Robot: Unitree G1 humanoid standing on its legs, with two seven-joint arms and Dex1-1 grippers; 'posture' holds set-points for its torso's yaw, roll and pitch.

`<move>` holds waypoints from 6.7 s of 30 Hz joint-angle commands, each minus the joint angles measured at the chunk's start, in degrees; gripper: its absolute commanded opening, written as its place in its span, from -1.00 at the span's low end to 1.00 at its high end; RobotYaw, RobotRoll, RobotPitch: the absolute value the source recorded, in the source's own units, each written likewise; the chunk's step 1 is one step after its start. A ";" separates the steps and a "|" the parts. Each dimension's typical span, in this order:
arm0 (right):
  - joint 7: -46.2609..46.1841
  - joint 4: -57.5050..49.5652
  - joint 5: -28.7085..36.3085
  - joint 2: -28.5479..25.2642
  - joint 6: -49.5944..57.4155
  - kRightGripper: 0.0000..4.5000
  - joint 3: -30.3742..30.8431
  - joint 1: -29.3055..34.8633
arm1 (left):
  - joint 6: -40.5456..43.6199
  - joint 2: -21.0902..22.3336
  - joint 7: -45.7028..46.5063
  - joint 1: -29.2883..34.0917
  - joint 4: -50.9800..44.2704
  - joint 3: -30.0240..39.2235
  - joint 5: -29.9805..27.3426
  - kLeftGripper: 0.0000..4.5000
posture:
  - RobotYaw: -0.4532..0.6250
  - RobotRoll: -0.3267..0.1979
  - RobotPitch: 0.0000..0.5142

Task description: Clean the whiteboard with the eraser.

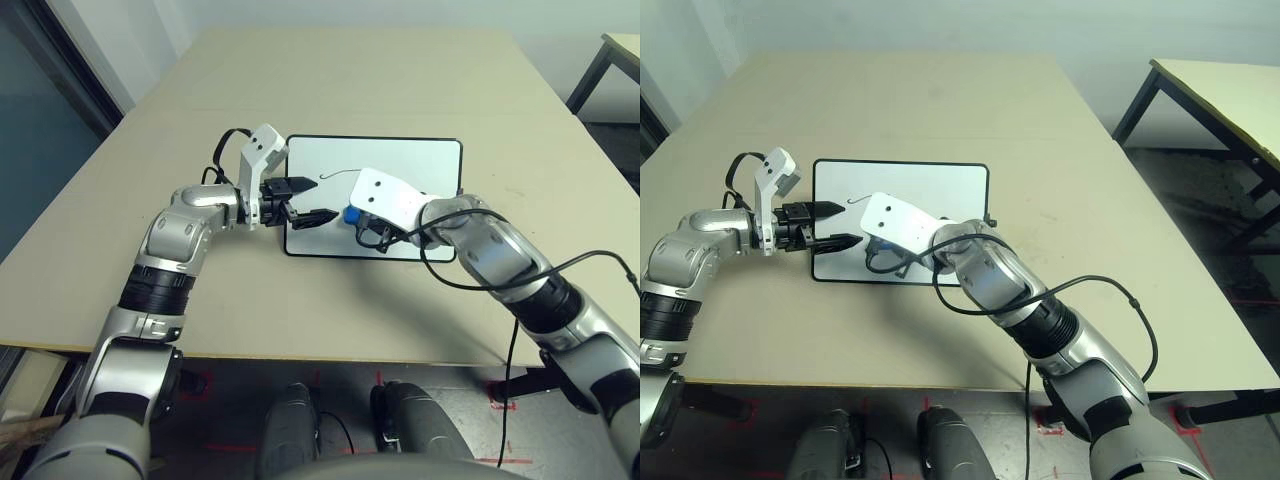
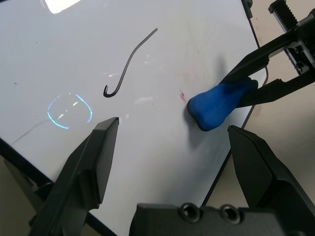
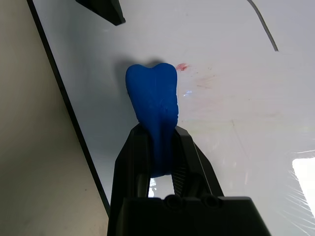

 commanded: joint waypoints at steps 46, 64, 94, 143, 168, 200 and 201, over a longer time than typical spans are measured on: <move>-2.27 12.23 -3.32 2.28 -5.99 -0.75 -5.63 -4.15 | 0.13 0.24 -0.19 0.15 0.34 -0.31 -0.07 1.00 | -0.43 0.25 -0.58; 1.71 5.02 -2.92 -0.63 -0.34 -0.75 -4.38 -3.01 | -0.16 0.36 -0.81 -0.11 0.67 -0.52 0.05 1.00 | -0.45 0.25 -0.55; 5.56 10.38 -5.10 1.10 -4.69 -0.75 -0.47 -10.19 | 7.24 7.13 -0.57 -0.10 -4.35 2.63 -3.86 1.00 | -0.38 0.25 -0.59; 4.50 26.69 -9.61 9.36 -16.58 -0.75 -2.19 -18.40 | 8.48 9.75 1.45 0.36 -3.81 4.93 -4.53 1.00 | -0.33 0.25 -0.64; 3.26 40.23 -12.80 10.51 -24.15 -0.75 -3.43 -21.82 | 8.33 9.68 1.43 0.78 -3.77 5.20 -4.75 1.00 | -0.33 0.25 -0.64; 8.41 32.68 -14.59 13.98 -21.54 -0.75 -0.24 -17.68 | 8.17 9.73 1.44 1.74 -4.16 5.64 -4.91 1.00 | -0.30 0.25 -0.61; 9.37 30.17 -14.83 13.25 -20.45 -0.75 0.52 -16.26 | 8.27 9.76 1.48 1.84 -4.30 5.72 -4.96 1.00 | -0.30 0.25 -0.61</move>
